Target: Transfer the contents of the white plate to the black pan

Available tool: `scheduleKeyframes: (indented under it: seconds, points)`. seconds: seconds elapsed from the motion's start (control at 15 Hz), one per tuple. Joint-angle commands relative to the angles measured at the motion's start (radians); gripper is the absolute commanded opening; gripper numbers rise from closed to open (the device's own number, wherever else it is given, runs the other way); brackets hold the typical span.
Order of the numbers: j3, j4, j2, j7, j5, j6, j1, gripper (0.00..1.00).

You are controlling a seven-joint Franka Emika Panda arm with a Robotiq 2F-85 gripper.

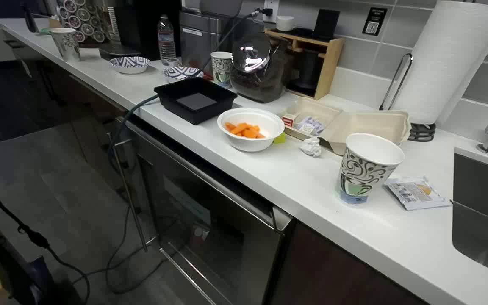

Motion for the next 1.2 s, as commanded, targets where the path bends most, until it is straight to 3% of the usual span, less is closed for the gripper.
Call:
scheduleKeyframes:
  seconds: [0.0, 0.4, 0.67, 0.87, 1.13]
  points:
    - [-0.016, 0.002, 0.004, 0.009, -0.009, -0.002, 0.019, 1.00]
    - [-0.016, 0.002, 0.004, 0.009, -0.009, -0.002, 0.019, 1.00]
    - [-0.007, -0.037, 0.088, 0.138, -0.064, 0.094, -0.047, 1.00]
    - [-0.058, -0.073, 0.164, 0.170, -0.100, 0.201, -0.088, 1.00]
    - [-0.144, -0.009, 0.333, 0.263, -0.065, 0.269, -0.143, 1.00]
